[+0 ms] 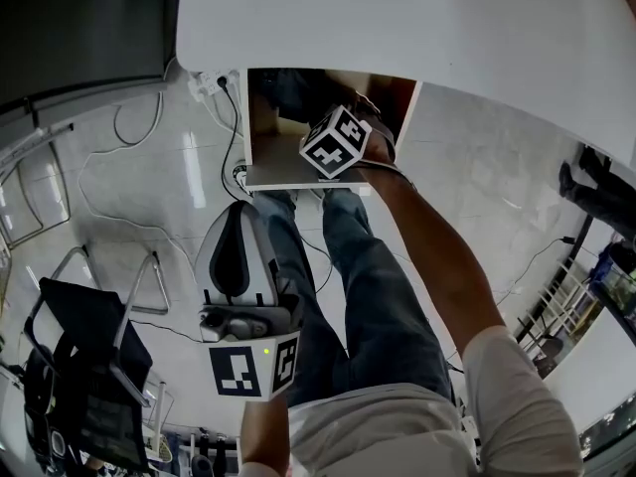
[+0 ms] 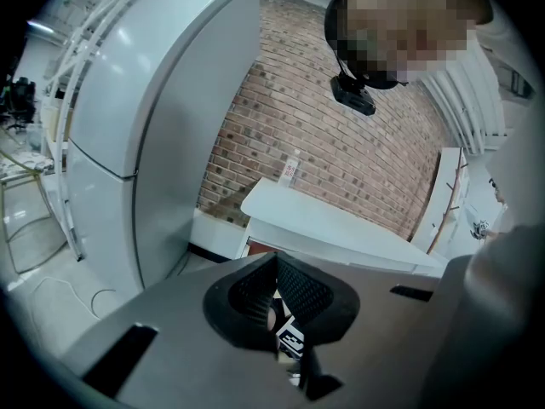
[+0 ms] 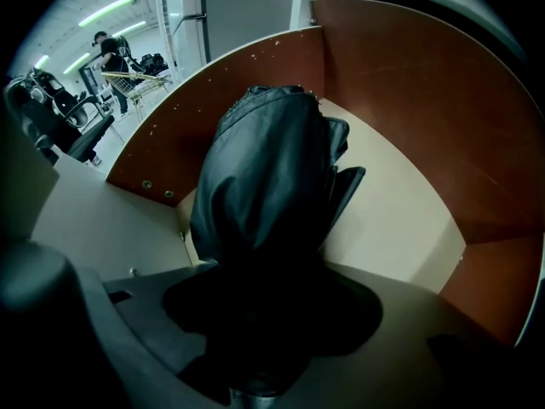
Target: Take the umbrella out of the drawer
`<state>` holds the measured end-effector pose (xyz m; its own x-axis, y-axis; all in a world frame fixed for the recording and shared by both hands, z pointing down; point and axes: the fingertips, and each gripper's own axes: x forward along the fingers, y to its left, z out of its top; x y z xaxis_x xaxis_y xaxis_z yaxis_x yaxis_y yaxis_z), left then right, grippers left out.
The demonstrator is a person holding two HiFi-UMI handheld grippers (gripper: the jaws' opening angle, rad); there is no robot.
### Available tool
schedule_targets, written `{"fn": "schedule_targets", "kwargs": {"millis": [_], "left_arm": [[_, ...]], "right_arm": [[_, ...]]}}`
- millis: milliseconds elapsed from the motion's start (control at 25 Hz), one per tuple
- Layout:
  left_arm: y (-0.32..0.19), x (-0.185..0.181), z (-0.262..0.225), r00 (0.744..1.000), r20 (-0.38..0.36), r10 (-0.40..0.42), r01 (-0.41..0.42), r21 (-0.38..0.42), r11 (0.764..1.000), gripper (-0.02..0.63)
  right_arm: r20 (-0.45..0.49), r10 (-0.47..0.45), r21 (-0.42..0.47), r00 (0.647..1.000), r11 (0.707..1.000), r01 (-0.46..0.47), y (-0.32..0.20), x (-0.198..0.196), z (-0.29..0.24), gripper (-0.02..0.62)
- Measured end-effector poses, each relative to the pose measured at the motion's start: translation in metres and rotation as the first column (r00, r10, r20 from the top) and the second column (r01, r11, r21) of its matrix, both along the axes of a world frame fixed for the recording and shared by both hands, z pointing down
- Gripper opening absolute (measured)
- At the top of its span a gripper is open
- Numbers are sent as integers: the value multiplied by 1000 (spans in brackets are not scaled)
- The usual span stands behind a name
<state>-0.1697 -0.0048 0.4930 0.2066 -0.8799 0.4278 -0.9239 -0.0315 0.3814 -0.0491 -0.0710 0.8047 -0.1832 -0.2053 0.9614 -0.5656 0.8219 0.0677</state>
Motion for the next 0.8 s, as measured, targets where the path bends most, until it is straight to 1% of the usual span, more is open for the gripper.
{"fn": "schedule_targets", "kwargs": {"millis": [320,600,800], "left_arm": [[2,1,2,1000,3,3,-3,-6,1000,15],[1,-3,1,1000,-7,-12,12,-13,1000,15],[0,0,0,1000,-5,-8,8,-12,1000,17]], "right_arm": [[14,1,-27,1000,1000,-1,2,0,-5,255],[15,-4,-29,1000,1000,4,5,2,-5,253],[27,-5,-33,1000,999,6,6,1,-10,252]]}}
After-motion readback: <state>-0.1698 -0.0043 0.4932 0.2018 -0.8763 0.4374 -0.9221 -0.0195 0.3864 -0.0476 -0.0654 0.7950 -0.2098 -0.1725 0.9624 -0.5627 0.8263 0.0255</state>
